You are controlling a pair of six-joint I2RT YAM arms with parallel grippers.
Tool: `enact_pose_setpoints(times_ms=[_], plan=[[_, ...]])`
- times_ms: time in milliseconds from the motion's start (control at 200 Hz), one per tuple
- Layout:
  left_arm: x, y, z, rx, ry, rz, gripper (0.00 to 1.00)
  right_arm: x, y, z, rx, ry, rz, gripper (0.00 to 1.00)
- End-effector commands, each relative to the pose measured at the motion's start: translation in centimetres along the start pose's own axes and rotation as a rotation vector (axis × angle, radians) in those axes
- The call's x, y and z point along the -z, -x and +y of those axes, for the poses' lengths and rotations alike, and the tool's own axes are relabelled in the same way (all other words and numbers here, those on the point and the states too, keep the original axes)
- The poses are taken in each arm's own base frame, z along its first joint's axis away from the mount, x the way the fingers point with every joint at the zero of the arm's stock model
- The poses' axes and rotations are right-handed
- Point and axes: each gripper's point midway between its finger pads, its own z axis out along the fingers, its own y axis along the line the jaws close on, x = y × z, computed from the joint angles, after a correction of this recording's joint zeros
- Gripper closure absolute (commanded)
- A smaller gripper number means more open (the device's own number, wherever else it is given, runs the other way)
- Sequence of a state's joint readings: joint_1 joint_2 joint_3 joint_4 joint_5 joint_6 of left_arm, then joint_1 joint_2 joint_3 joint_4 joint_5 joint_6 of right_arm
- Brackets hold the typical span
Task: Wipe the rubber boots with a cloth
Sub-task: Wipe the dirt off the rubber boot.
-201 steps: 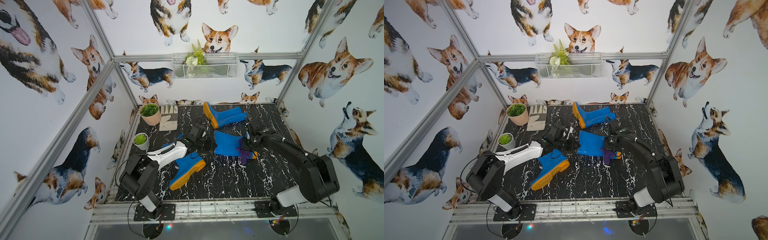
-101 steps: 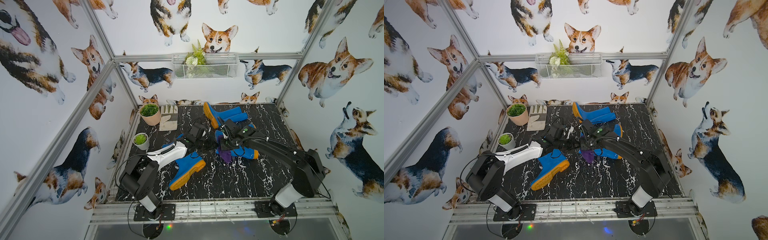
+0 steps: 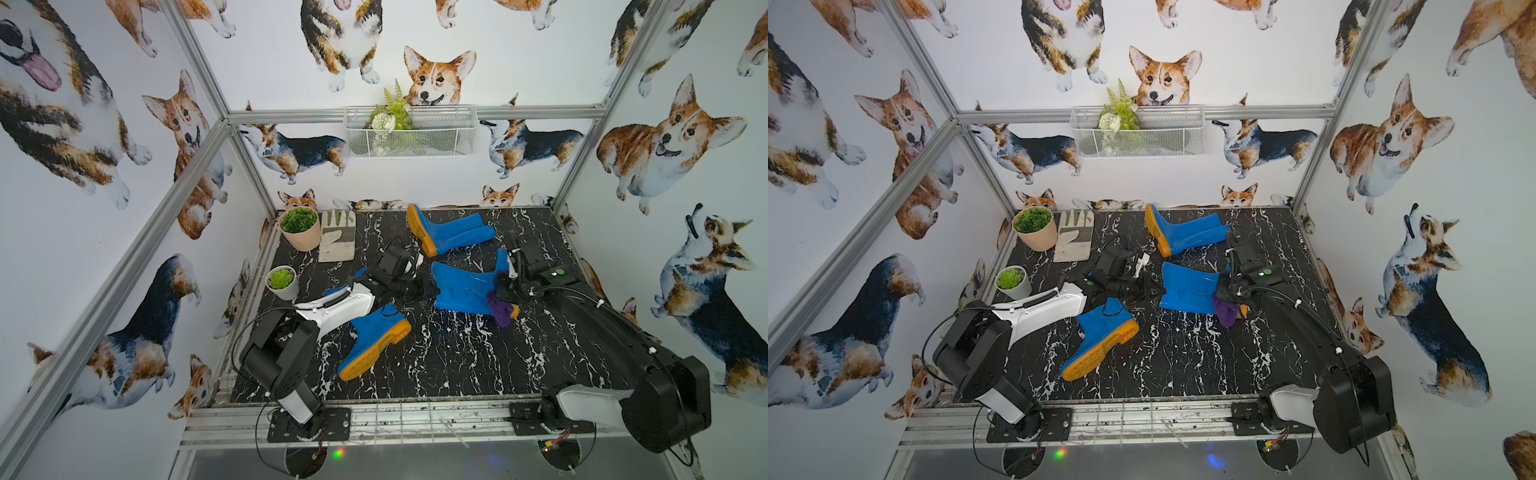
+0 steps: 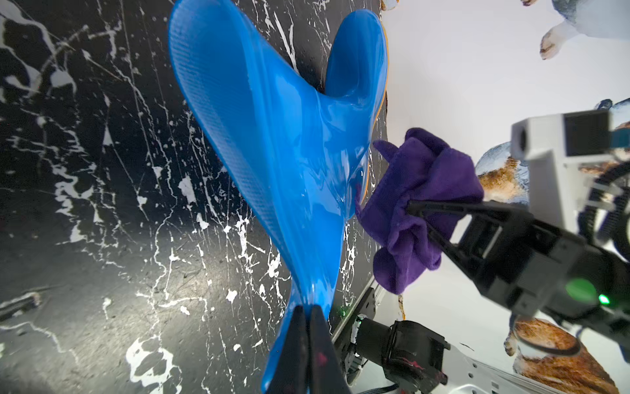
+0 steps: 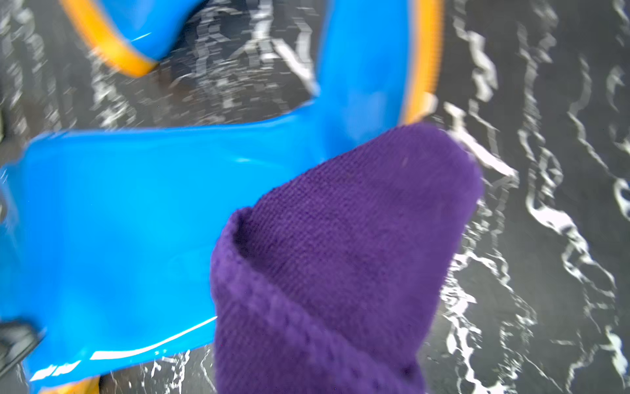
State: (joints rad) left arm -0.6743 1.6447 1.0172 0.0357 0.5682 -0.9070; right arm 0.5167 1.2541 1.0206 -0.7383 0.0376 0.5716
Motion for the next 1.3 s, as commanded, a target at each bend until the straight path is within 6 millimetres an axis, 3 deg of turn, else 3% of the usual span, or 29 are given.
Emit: enact_pose_setpoints(times_ms=[0,50,115,180,260,385,626,671,741,871,1051,1256,1291], plan=[[0.1,0.8,-1.8,0.007,-0.067,-0.012,1.00,0.1,-0.6,5.9,0.093,0.081,-0.067,1.00],[0.3,0.9,-2.3,0.018,-0.077,-0.019,1.00,-0.5,-1.7,9.1,0.137,0.149,-0.074,1.00],[0.7,1.3,-3.1,0.029,-0.099,-0.033,1.00,-1.3,-2.5,11.6,0.185,0.187,-0.104,1.00],[1.0,1.4,-3.7,0.050,-0.125,-0.039,1.00,-1.8,-2.5,12.7,0.216,0.195,-0.140,1.00],[1.3,1.5,-4.3,0.090,-0.156,-0.051,1.00,-2.3,-1.5,12.1,0.216,0.154,-0.224,1.00],[1.7,1.8,-4.8,0.148,-0.193,-0.075,1.00,-3.2,0.0,8.1,0.161,0.044,-0.310,1.00],[3.2,2.1,-5.9,0.137,-0.167,-0.099,1.00,-3.6,-1.1,-5.1,-0.111,-0.189,-0.246,1.00],[3.2,2.1,-5.9,0.138,-0.166,-0.100,1.00,-3.2,-1.4,-6.5,-0.146,-0.200,-0.242,1.00],[3.3,2.1,-5.9,0.143,-0.163,-0.102,1.00,-1.6,-1.1,-7.2,-0.171,-0.175,-0.289,1.00],[3.1,2.2,-5.7,0.152,-0.152,-0.107,1.00,0.6,-0.5,-4.7,-0.182,-0.044,-0.389,1.00],[2.9,2.4,-6.1,0.158,-0.147,-0.113,1.00,3.6,-0.6,3.4,-0.059,0.154,-0.600,1.00],[2.6,2.2,-6.0,0.167,-0.144,-0.122,1.00,3.3,1.4,10.9,0.041,0.308,-0.605,1.00],[2.5,2.2,-6.0,0.170,-0.146,-0.123,1.00,2.4,1.5,11.7,0.063,0.299,-0.598,1.00]])
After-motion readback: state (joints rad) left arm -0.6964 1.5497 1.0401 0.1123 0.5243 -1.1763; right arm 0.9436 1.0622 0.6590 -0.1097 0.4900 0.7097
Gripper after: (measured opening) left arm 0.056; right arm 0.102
